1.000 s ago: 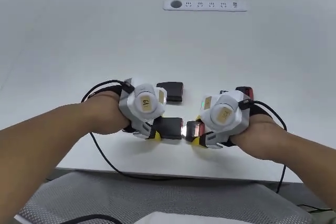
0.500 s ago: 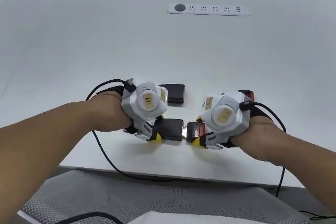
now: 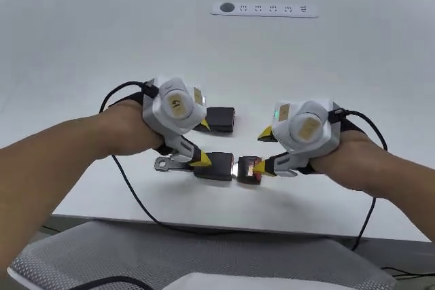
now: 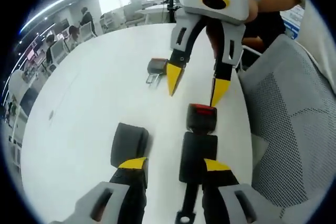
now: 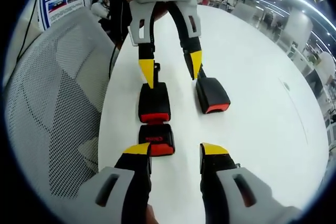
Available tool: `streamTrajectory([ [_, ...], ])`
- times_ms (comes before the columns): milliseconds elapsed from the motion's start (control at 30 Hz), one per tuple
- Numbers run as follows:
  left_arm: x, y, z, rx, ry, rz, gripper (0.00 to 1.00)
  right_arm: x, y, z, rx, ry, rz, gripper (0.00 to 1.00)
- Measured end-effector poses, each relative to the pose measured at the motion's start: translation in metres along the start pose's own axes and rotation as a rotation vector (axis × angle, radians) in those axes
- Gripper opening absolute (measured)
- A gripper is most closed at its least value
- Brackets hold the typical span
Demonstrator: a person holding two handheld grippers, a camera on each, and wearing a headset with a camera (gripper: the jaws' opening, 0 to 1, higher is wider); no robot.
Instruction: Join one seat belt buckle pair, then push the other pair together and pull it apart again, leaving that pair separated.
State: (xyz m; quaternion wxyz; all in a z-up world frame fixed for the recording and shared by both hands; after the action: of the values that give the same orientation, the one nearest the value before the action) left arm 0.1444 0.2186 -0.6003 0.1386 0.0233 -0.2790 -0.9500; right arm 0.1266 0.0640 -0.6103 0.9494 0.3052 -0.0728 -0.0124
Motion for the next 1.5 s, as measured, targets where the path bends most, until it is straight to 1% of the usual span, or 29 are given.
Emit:
streamTrajectory([
  [33, -0.003, 0.000, -0.001, -0.005, 0.002, -0.003, 0.42, 0.002, -0.003, 0.002, -0.004, -0.003, -0.003, 0.35],
  [100, -0.016, -0.001, -0.002, -0.019, 0.008, -0.009, 0.42, 0.006, -0.010, 0.007, -0.015, -0.002, 0.003, 0.35],
  [133, -0.020, -0.001, -0.002, -0.021, 0.011, -0.010, 0.42, 0.008, -0.014, 0.008, -0.022, -0.003, 0.007, 0.36],
  [167, -0.022, 0.002, -0.003, -0.023, 0.019, -0.011, 0.43, 0.010, -0.018, 0.009, -0.029, -0.007, 0.007, 0.36],
  [200, -0.026, 0.002, -0.004, -0.023, 0.024, -0.011, 0.43, 0.015, -0.026, 0.010, -0.039, -0.014, 0.002, 0.36],
  [300, -0.039, 0.004, -0.005, -0.019, 0.032, -0.009, 0.43, 0.025, -0.040, 0.017, -0.059, -0.032, -0.013, 0.35],
  [400, -0.045, 0.007, -0.007, -0.019, 0.038, -0.014, 0.44, 0.037, -0.054, 0.025, -0.083, -0.050, -0.025, 0.34],
  [467, -0.048, 0.010, -0.007, -0.019, 0.038, -0.019, 0.44, 0.049, -0.062, 0.030, -0.092, -0.070, -0.032, 0.34],
  [533, -0.053, 0.011, -0.010, -0.026, 0.036, -0.034, 0.44, 0.060, -0.067, 0.037, -0.098, -0.095, -0.035, 0.34],
  [567, -0.054, 0.011, -0.010, -0.028, 0.035, -0.036, 0.44, 0.066, -0.070, 0.040, -0.102, -0.106, -0.037, 0.34],
  [633, -0.059, 0.010, -0.015, -0.037, 0.031, -0.048, 0.44, 0.075, -0.074, 0.044, -0.105, -0.118, -0.039, 0.34],
  [667, -0.060, 0.012, -0.016, -0.041, 0.025, -0.049, 0.44, 0.079, -0.074, 0.048, -0.110, -0.124, -0.039, 0.33],
  [733, -0.061, 0.013, -0.018, -0.048, 0.020, -0.051, 0.44, 0.085, -0.081, 0.049, -0.138, -0.130, -0.022, 0.33],
  [800, -0.064, 0.015, -0.020, -0.043, 0.012, -0.041, 0.44, 0.088, -0.085, 0.049, -0.157, -0.127, -0.007, 0.33],
  [833, -0.066, 0.016, -0.022, -0.042, 0.010, -0.041, 0.44, 0.090, -0.083, 0.048, -0.132, -0.119, -0.020, 0.34],
  [867, -0.066, 0.016, -0.023, -0.043, 0.008, -0.043, 0.44, 0.091, -0.085, 0.047, -0.135, -0.112, -0.023, 0.34],
  [900, -0.065, 0.019, -0.023, -0.045, 0.005, -0.047, 0.44, 0.093, -0.084, 0.047, -0.130, -0.104, -0.025, 0.34],
  [967, -0.067, 0.018, -0.027, -0.057, -0.003, -0.047, 0.44, 0.093, -0.084, 0.047, -0.123, -0.081, -0.040, 0.33],
  [1000, -0.067, 0.019, -0.027, -0.059, -0.009, -0.052, 0.44, 0.093, -0.084, 0.047, -0.121, -0.078, -0.036, 0.33],
  [1067, -0.065, 0.018, -0.028, -0.069, -0.022, -0.065, 0.43, 0.091, -0.084, 0.048, -0.118, -0.053, -0.041, 0.33],
  [1100, -0.065, 0.017, -0.031, -0.078, -0.028, -0.071, 0.43, 0.088, -0.086, 0.048, -0.129, -0.029, -0.030, 0.33],
  [1167, -0.066, 0.015, -0.034, -0.085, -0.033, -0.080, 0.42, 0.085, -0.091, 0.046, -0.147, -0.013, -0.009, 0.32],
  [1200, -0.066, 0.014, -0.035, -0.091, -0.039, -0.086, 0.41, 0.084, -0.095, 0.044, -0.158, -0.007, -0.003, 0.32],
  [1267, -0.067, 0.011, -0.037, -0.095, -0.047, -0.091, 0.39, 0.085, -0.097, 0.041, -0.166, -0.002, -0.004, 0.32],
  [1333, -0.068, 0.009, -0.039, -0.104, -0.052, -0.095, 0.36, 0.087, -0.098, 0.039, -0.166, 0.005, -0.009, 0.31],
  [1400, -0.069, 0.006, -0.041, -0.113, -0.064, -0.085, 0.34, 0.088, -0.098, 0.036, -0.165, 0.013, -0.014, 0.32],
  [1433, -0.069, 0.006, -0.039, -0.120, -0.063, -0.095, 0.34, 0.087, -0.098, 0.034, -0.169, 0.017, -0.004, 0.32],
  [1467, -0.069, 0.006, -0.042, -0.118, -0.068, -0.106, 0.34, 0.085, -0.101, 0.031, -0.189, 0.025, 0.016, 0.32],
  [1500, -0.070, 0.005, -0.043, -0.124, -0.065, -0.100, 0.34, 0.084, -0.102, 0.030, -0.197, 0.030, 0.020, 0.32],
])
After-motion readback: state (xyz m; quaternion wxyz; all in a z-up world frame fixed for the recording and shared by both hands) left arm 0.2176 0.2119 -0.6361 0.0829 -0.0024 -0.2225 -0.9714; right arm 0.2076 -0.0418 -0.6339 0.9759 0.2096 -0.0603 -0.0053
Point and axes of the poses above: the centre of the closed fingertips' face, and the gripper's own axes: z roughly backward along the fingers, x roughly to its right, y roughly out of its top, the point moved 6 cm from there along z, roughly backward along the fingers, and after that the axes turned 6 degrees about z, right-handed, at the moved point
